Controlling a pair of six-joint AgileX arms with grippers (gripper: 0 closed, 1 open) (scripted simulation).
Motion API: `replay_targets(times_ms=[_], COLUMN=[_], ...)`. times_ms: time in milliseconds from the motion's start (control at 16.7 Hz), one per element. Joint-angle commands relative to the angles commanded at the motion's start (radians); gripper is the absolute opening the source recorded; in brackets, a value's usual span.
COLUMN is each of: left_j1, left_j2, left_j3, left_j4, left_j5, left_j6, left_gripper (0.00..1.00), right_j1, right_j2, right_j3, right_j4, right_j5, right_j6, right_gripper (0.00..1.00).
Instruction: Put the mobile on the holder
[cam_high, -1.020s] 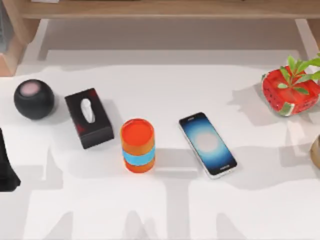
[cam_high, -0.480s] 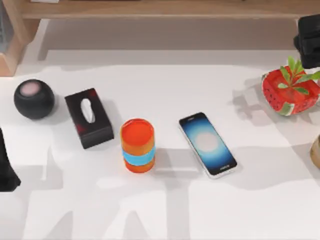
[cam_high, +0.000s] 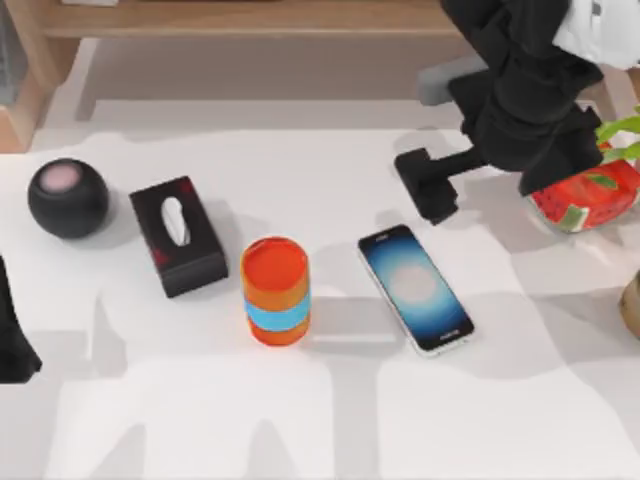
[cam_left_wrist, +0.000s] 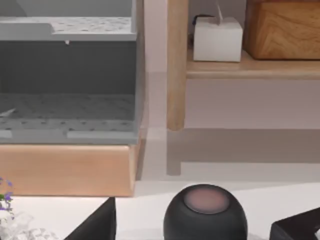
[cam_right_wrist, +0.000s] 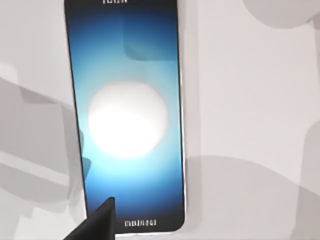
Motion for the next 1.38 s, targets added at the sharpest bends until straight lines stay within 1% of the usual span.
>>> replay_targets(times_ms=[300,780,960,1260,1380], left_j1=[0.000,0.000,0.000,0.000,0.000], left_j2=[0.000,0.000,0.000,0.000,0.000], left_j3=[0.000,0.000,0.000,0.000,0.000], left_j4=[0.000,0.000,0.000,0.000,0.000], left_j5=[0.000,0.000,0.000,0.000,0.000], left_j6=[0.000,0.000,0.000,0.000,0.000], left_gripper=[1.00,1.00,1.00,1.00,1.00], right_j1=[0.083,0.093,0.090,0.085,0.095], right_j2=[0.205,0.231,0.236,0.311,0.325], right_j3=[0.133,0.146,0.102,-0.001,-0.019], right_j4=[-0.071,-0.073,-0.025,0.150,0.184], right_j5=[-0.014,-0.017,-0.017,-0.016,-0.016], right_j6=[0.046,0.053,0.047,0.043,0.053], right_gripper=[1.00,1.00,1.00,1.00,1.00])
